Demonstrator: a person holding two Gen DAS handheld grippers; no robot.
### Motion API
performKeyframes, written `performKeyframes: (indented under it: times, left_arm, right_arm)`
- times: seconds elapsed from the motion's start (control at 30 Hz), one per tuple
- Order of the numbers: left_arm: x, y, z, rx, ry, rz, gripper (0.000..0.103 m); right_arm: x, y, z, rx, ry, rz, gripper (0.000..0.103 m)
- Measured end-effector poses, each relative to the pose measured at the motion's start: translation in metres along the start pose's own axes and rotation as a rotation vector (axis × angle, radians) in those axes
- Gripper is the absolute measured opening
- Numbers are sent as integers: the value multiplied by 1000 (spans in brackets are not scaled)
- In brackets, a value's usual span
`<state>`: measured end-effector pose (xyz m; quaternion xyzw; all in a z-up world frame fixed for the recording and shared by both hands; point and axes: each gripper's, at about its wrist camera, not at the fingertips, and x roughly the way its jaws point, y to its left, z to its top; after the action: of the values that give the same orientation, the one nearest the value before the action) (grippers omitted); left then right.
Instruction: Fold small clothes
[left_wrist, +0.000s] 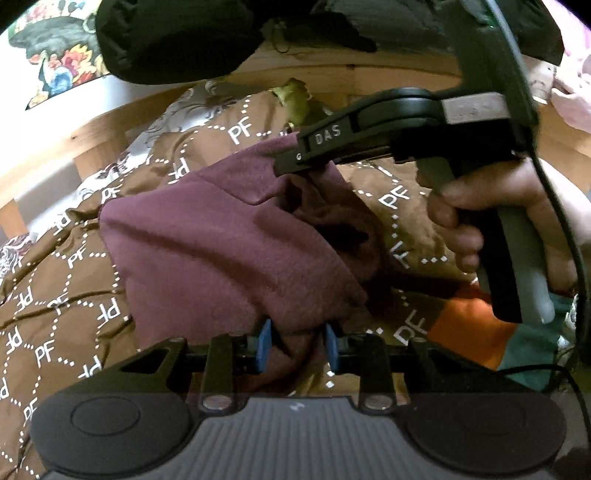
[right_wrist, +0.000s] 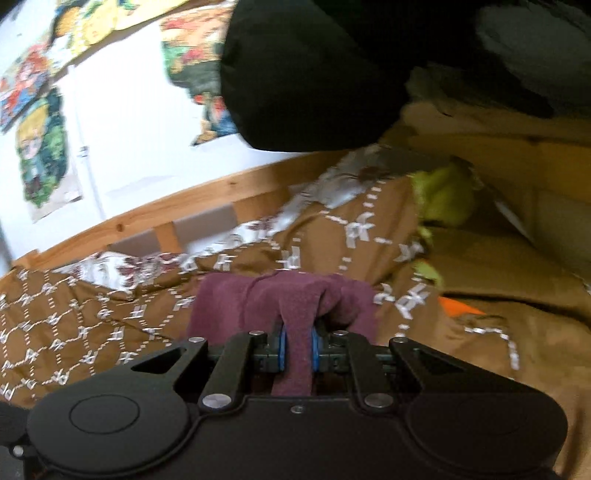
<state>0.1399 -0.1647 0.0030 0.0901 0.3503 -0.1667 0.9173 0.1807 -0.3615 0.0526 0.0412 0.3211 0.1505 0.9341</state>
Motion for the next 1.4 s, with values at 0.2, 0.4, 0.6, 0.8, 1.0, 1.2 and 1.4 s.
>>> performKeyframes:
  times: [0.2,0.4,0.6,0.8,1.0,1.2,1.4]
  left_arm:
    - [-6,7,-4,-55,-12,-45,49]
    - [-20,32,-2,-195,-52,-93,63]
    - [-40,76,-9,-442,-154,-34,90]
    - [-30,108,-21,-656,-77,71,101]
    - [-13,120,-35,-755,33,58,102]
    - [4,108,-47,-711,145,54,102]
    - [7,107,-48,-710,147,59,103]
  right_arm:
    - [13,-16,-6,66,56,-53,13]
    - [21,-21,-11,68,76,-85,15]
    - [21,-25,-10,97,83,-119,37]
    - [12,-19,-7,65,45,-135,80]
    - [9,-5,-7,-9,23,-97,101]
    - [31,9,-20,-144,170,-143,102]
    - [33,10,-27,-175,156,-161,102]
